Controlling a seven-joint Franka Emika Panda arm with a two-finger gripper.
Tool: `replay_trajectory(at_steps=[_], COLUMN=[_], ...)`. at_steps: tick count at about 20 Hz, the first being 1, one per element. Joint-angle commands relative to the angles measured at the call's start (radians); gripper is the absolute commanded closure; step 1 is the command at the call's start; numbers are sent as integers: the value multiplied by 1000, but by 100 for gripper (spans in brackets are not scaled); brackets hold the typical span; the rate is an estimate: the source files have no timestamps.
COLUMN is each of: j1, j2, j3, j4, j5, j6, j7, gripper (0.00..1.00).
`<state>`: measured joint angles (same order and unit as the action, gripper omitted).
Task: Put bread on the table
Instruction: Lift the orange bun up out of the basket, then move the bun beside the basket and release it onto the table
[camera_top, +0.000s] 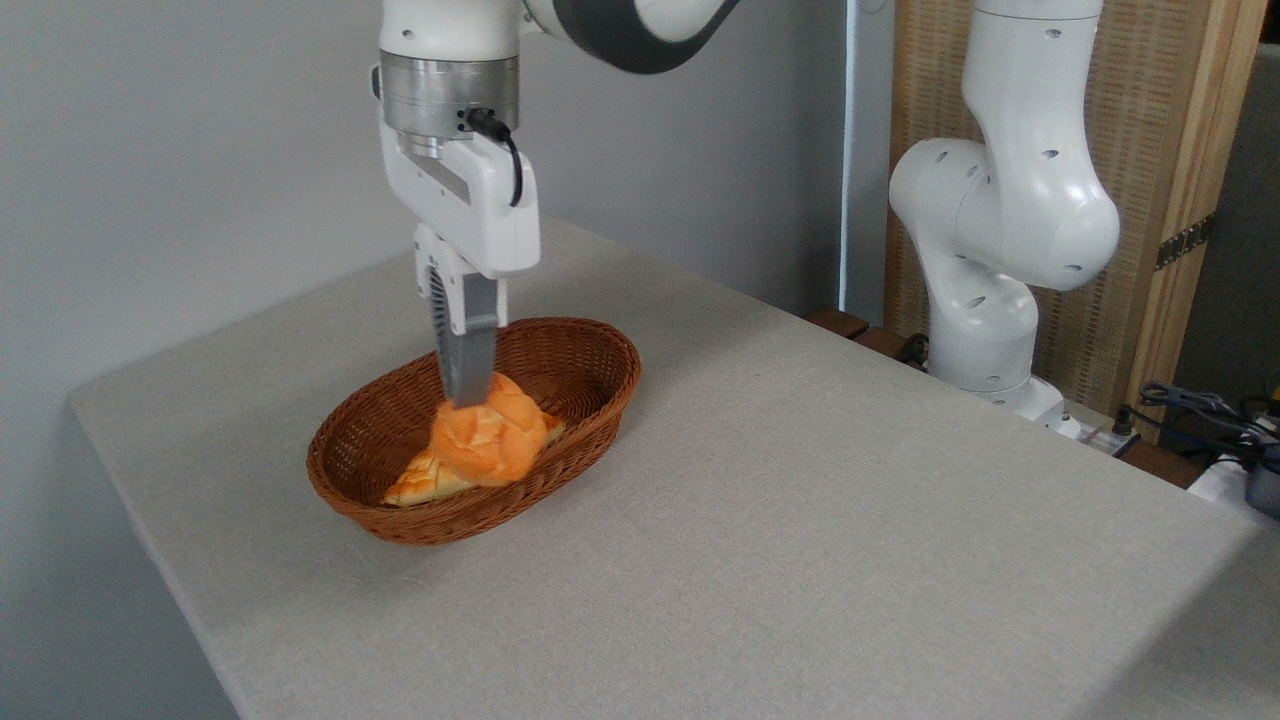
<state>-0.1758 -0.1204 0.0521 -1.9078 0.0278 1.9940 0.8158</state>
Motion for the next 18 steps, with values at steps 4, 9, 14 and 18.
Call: replay_trajectory(at_steps=[4,9,14,18], j1=[-11,-8,-13,-28], j2=[33,65,73,71], j3=[84,127,126,121], j4=[1,-13,-27,-48], j5=[193,320,322,320], j6=[-21,-21,-20,-26], j7=[49,51,43,26], gripper=[79,62,20,0])
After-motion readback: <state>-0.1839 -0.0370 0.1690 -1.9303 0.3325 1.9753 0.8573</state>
